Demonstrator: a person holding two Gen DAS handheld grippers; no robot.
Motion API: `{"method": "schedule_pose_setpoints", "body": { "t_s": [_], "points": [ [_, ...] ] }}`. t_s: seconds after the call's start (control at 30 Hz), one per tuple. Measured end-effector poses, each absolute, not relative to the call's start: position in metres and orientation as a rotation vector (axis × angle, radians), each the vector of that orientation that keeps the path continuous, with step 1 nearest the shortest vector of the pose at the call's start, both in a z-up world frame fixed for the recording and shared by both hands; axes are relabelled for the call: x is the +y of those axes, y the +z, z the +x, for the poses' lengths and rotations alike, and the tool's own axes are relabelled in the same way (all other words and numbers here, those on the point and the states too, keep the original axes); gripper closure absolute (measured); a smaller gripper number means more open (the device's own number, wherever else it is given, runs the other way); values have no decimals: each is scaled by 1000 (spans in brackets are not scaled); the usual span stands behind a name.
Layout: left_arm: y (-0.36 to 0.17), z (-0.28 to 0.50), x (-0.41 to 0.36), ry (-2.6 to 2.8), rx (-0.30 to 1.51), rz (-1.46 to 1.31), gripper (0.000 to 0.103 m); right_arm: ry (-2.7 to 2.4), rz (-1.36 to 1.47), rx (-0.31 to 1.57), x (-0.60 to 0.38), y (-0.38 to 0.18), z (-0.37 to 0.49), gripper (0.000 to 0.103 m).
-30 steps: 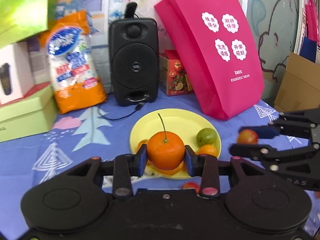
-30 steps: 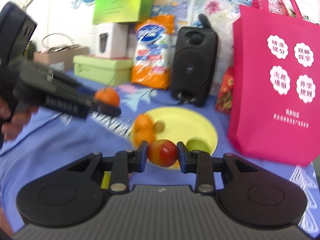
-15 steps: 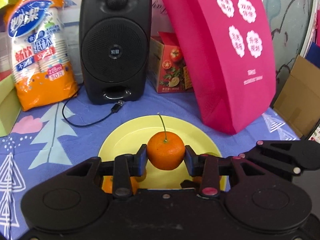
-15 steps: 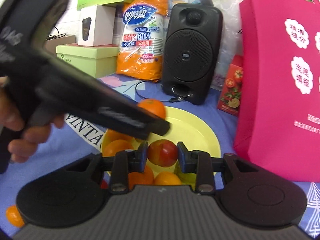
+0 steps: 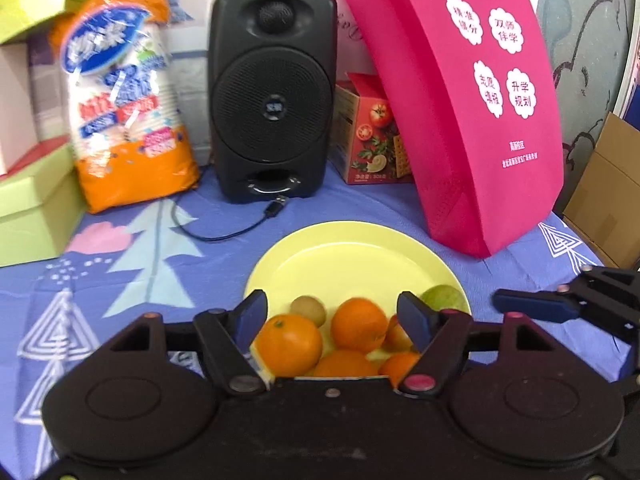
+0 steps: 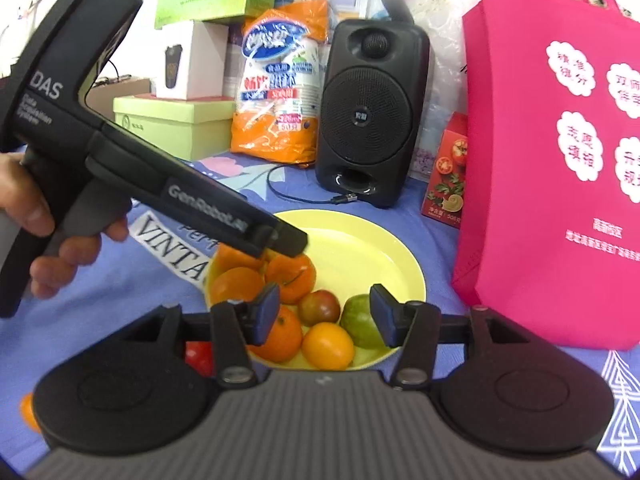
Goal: Organize fruits
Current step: 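Carry both fruits over the yellow plate and open both grippers, then move the left gripper to a loose orange while the right gripper approaches the green mango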
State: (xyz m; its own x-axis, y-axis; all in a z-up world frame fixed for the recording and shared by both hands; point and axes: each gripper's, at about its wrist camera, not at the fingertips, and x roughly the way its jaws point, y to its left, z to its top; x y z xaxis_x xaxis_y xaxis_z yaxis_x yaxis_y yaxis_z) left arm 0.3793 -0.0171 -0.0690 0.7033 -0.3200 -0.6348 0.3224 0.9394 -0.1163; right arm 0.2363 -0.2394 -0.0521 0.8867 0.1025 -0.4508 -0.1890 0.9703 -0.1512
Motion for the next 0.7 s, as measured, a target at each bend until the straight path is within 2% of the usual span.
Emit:
{"method": "schedule_pose_setpoints", "body": {
  "t_s": [0.07,0.17,0.7],
  "points": [
    [-65,365,-11,-343,693,14,31,156,-191,444,-239,-50,223,48],
    [-62,339,-2,-308,672,38,25,171,-172,436,-237,-49,203,45],
    [-91,247,31,-239,727,37,25,254,-163,533,-202,-84,143,42]
  ]
}}
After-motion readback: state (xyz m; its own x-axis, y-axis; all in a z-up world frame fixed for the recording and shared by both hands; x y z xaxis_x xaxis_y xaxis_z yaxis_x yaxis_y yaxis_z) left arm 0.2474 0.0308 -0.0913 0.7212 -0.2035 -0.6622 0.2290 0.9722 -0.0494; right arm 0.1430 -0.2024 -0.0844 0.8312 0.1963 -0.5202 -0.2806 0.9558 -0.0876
